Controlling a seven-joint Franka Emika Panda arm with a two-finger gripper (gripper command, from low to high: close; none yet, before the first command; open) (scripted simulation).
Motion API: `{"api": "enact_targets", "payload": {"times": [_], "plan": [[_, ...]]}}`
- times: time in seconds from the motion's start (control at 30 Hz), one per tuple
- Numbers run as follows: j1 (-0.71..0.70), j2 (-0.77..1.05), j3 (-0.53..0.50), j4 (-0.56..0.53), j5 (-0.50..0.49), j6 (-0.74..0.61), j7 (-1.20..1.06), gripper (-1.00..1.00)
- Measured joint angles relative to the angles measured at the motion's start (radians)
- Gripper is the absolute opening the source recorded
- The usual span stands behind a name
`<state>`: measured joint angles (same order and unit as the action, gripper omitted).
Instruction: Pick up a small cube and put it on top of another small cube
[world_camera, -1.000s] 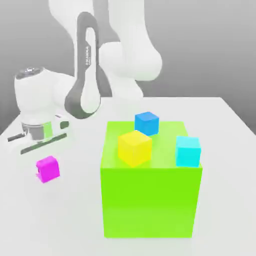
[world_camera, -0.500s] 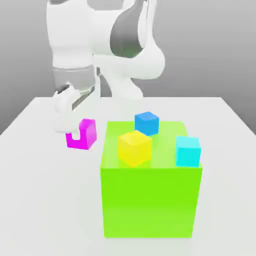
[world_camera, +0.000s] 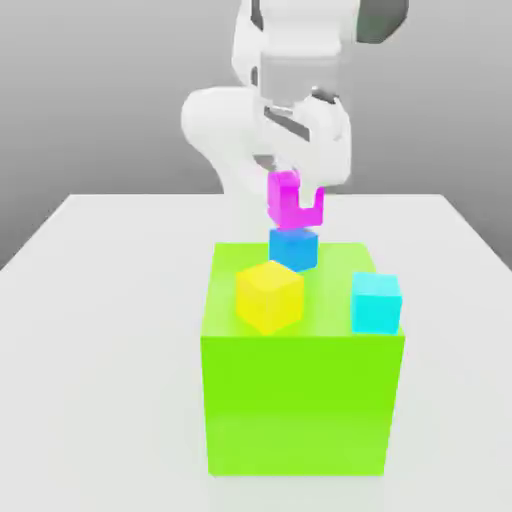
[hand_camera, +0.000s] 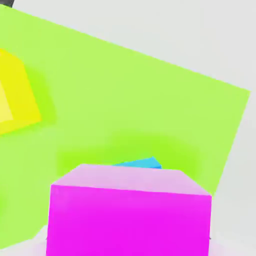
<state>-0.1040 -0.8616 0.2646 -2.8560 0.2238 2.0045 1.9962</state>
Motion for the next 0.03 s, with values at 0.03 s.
{"api": "enact_targets", "payload": {"times": [0.03], "plan": [[0.0, 0.0, 0.0, 0.0, 0.0, 0.0, 0.0, 1.0]]}}
